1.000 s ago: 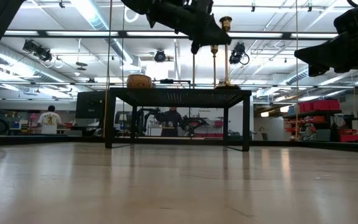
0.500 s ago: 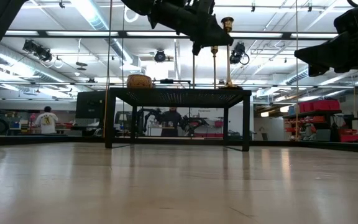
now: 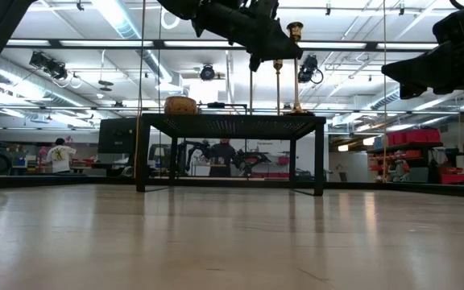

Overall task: Pick & Place candle stick holders
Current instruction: Adjust the candle holders on the shelf

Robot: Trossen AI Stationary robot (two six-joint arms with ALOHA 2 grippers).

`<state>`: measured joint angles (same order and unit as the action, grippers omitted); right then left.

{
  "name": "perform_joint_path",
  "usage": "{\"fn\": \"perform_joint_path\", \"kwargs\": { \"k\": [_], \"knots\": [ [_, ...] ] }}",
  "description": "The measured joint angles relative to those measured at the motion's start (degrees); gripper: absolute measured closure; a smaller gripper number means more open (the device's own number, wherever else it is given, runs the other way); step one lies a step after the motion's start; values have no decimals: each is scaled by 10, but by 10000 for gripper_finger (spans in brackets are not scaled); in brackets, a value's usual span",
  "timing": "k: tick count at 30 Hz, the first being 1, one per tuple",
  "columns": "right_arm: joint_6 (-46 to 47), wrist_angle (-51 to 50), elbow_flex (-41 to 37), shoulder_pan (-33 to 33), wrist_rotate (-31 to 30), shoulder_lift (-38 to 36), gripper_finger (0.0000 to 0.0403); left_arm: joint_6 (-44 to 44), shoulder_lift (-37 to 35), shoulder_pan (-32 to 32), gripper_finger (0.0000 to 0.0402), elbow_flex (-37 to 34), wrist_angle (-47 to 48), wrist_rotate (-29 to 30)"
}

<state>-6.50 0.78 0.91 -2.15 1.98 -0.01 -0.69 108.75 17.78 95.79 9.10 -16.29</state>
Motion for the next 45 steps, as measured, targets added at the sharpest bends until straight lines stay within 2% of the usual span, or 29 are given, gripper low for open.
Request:
{"fn": "perform_joint_path", "kwargs": {
  "k": [8, 16, 23, 36, 45],
  "knots": [
    [0, 0, 0, 0, 0, 0, 389, 0, 1, 0, 368, 0, -9, 39],
    [0, 0, 0, 0, 0, 0, 389, -2, 1, 1, 371, 0, -10, 47],
    [0, 0, 0, 0, 0, 0, 389, -1, 1, 2, 371, 0, -11, 113],
    [0, 0, 0, 0, 0, 0, 389, 0, 1, 0, 370, 0, -12, 188],
    [0, 0, 0, 0, 0, 0, 389, 0, 1, 0, 369, 0, -12, 206]
  ]
}}
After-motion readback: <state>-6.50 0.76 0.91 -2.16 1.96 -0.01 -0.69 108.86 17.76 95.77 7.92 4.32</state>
